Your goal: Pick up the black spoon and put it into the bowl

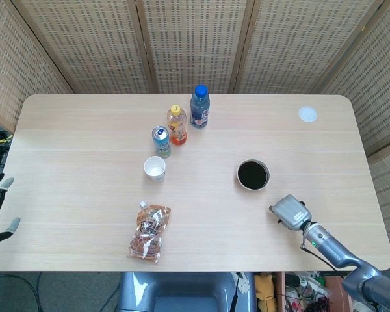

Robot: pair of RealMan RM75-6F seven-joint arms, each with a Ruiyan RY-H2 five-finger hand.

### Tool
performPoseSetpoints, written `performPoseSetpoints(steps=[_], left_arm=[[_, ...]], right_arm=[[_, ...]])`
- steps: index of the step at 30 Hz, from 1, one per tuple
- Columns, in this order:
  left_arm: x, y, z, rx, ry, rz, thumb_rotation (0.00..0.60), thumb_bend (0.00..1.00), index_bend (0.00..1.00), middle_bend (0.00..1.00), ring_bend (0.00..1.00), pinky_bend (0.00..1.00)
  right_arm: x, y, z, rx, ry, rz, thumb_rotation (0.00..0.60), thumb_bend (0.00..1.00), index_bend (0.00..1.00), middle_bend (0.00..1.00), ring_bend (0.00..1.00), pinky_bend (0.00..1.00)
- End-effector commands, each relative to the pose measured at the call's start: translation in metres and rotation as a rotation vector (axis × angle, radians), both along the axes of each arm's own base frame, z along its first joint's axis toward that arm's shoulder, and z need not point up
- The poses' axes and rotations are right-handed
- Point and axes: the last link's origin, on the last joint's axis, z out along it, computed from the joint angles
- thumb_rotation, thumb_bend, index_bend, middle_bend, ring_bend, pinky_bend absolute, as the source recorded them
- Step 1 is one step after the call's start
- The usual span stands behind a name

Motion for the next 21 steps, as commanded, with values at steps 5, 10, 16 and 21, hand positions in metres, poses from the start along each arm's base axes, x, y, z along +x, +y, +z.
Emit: performPoseSetpoints(steps=[5,10,16,21], left_arm=[[-0.0022,-0.0002,-0.0009,-0.003,-0.002,0.006,0.600,0.33,0.03,0.00,0.01,0.00],[-0.0036,-0.0006,-0.0009,-0.001,-0.004,0.009,0.600,0.33,0.03,0.00,0.01,0.00],[-0.0050,-0.0010,-0.0008,-0.002,-0.005,0.013,0.600,0.33,0.03,0.00,0.01,0.00],[-0.0056,-0.0011,-0.0008,-0.002,-0.005,0.012,0.600,0.33,0.03,0.00,0.01,0.00]], right_arm=[[0.0005,-0.0012,-0.0025,0.001,0.008,-0.003,0.600,0.38,0.58,0.88,0.92,1.00],[0.0012,-0.0020,-0.0050,0.003,0.008,-0.010,0.600,0.38,0.58,0.88,0.92,1.00],[0.0015,-0.0017,-0.0073,0.007,0.010,-0.016,0.600,0.39,0.58,0.88,0.92,1.00],[0.0009,-0.0013,-0.0093,0.009,0.010,-0.023,0.600,0.42,0.59,0.88,0.92,1.00]])
